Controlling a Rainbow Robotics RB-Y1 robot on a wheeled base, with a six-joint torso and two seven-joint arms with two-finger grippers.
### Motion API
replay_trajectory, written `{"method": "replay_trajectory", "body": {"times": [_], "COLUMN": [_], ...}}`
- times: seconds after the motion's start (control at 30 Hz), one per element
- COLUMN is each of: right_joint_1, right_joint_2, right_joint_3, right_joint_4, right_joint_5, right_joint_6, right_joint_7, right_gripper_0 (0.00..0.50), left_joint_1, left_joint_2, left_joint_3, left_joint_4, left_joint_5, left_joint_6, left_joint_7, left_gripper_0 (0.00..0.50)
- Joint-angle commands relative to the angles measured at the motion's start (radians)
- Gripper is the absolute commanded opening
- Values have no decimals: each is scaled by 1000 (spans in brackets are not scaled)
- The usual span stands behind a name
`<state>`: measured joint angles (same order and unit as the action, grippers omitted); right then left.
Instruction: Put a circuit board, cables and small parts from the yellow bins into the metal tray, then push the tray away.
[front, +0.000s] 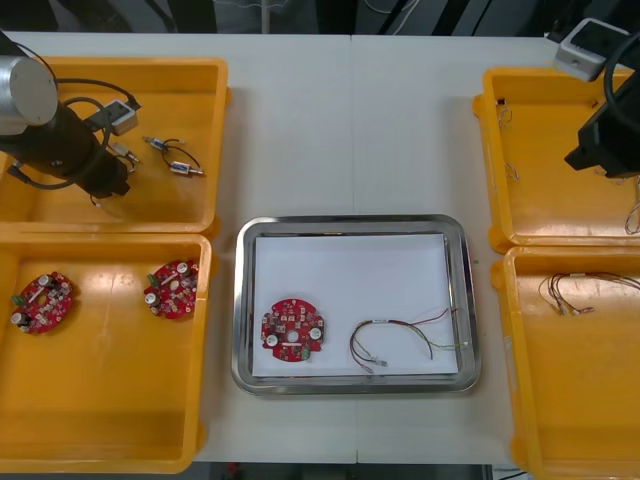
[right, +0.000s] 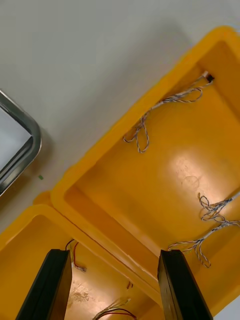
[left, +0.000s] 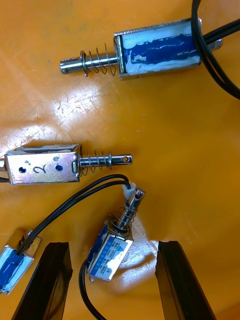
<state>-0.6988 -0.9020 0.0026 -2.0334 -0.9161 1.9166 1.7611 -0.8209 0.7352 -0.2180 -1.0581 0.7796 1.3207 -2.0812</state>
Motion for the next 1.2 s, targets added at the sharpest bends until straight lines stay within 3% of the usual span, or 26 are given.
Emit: {"method": "replay_trajectory", "body": {"times": [0.03,0.27,0.53,0.57,0.6,0.67,0.73,1.2], "right_joint_1": [-39,-39,-39,-39,-39,-38,-39,-39], "right_joint_2": [-35,-37,-35,-37,-35,-35,-35,-17], "right_joint_3": [-98,-130,-204,-214,-220,-230,-230,-230], "right_joint_4": [70,179,343,364,381,420,446,668], "right_joint_5": [33,140,192,198,207,230,250,230], "right_joint_6": [3,3,3,3,3,3,3,-202], "right_joint_7": [-37,-37,-37,-37,-37,-37,-37,-40], "right_gripper_0": [500,500,500,500,500,500,500,500], "left_joint_1": [-47,-46,-46,-46,-46,-46,-46,-44], "left_joint_2": [-14,-16,-16,-16,-16,-16,-16,-11], "left_joint_3": [-21,-27,-50,-50,-52,-50,-50,-50], "left_joint_4": [4,20,23,21,21,21,23,21], "left_joint_5": [12,24,33,35,35,35,35,36], "left_joint_6": [-20,-34,-58,-58,-58,-58,-58,-55], "left_joint_7": [-74,-74,-66,-66,-66,-66,-65,-62], "left_gripper_0": [500,500,500,472,408,219,0,0]}}
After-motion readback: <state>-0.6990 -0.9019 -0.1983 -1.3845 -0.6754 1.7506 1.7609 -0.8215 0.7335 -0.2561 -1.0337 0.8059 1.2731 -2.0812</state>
